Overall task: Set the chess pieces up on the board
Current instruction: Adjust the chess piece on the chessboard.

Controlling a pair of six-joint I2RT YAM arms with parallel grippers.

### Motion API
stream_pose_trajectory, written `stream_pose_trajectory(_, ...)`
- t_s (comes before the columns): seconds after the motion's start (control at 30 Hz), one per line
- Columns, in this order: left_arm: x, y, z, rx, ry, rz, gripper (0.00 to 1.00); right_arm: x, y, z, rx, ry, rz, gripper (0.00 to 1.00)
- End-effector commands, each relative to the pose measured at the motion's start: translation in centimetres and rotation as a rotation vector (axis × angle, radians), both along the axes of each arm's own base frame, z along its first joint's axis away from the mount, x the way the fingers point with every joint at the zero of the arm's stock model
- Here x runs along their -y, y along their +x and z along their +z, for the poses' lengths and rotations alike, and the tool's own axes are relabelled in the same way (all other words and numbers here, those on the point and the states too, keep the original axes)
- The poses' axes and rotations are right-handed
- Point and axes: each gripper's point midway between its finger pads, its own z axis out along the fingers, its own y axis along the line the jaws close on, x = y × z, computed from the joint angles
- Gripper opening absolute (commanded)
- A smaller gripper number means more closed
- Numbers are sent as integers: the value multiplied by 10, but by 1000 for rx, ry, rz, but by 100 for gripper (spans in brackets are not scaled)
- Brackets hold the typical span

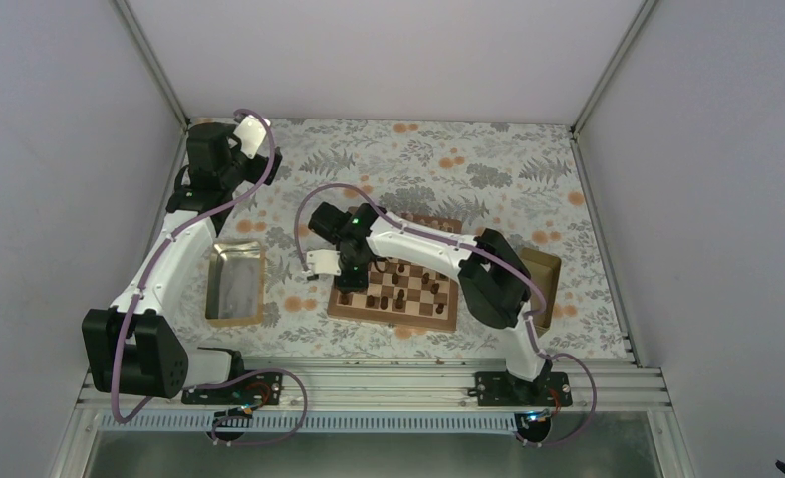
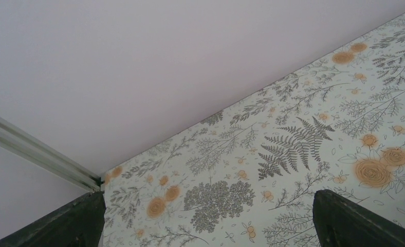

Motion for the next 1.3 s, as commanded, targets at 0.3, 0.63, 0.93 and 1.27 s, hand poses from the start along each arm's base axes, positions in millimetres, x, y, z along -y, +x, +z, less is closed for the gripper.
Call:
stream_pose_trajectory(0.3,0,-3,11,38,1,-14,100,-15,0,-8,-3,18,29,30)
stream_pose_trajectory(0.63,0,-3,10,37,1,-14,100,-13,1,-1,10,26,21,14)
stream_pose_trajectory(0.93,-1,-3,11,38,0,-11,100,-11,5,10,43,36,8,11)
stream_pose_trajectory(1.27,0,-3,11,36,-1,-12,100,-8,9,17,61,47,-9,8)
